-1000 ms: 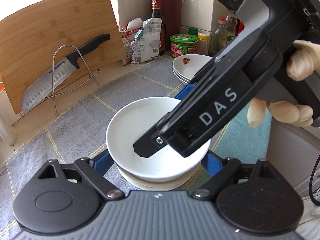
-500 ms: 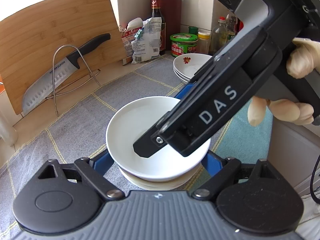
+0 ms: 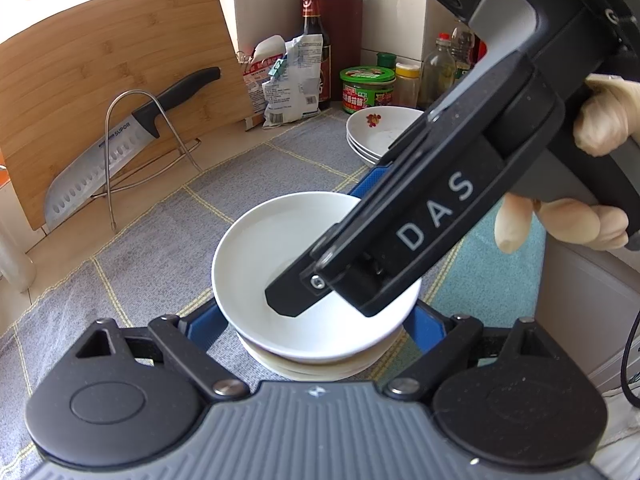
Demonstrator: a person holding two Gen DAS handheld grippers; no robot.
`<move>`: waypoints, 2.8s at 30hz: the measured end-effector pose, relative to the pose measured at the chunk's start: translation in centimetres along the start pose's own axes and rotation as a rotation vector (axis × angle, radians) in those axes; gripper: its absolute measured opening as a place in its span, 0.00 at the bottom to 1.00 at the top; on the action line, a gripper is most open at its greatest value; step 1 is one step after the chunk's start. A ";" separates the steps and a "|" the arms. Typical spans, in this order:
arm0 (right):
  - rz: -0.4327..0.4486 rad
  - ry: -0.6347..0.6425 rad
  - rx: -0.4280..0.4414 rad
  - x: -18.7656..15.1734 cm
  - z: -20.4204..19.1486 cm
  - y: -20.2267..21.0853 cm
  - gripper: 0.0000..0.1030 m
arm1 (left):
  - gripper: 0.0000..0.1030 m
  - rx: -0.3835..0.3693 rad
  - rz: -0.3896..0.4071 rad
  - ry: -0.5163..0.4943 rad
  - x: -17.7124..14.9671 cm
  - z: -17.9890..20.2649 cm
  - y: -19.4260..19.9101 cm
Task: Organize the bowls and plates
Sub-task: 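Lower the held bowl into the top bowl of the stack, then open the right tool and lift it off the bowl stack, then bring the left tool and right tool to opposite sides of the bowl stack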
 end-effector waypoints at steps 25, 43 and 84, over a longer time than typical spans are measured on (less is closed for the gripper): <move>0.000 0.004 0.017 0.0 -0.2 0.0 0.95 | 0.94 -0.023 -0.006 0.016 -0.2 0.0 0.3; 0.069 -0.001 -0.051 0.1 1.1 1.8 1.00 | 0.98 -0.042 0.063 0.003 -0.5 -0.3 2.7; -0.082 0.441 -0.150 -9.0 5.8 -4.9 1.00 | 1.00 0.057 -0.086 0.120 -5.8 0.2 -6.0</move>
Point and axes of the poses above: each gripper's, at about its wrist camera, not at the fingertips, and y roughly against the way its jaws point, z to its right, x to its top, the point moved 10 cm from there along -y, roughly the way its jaws point, and after that the axes turned 13 degrees about -z, right-handed, at the moved point
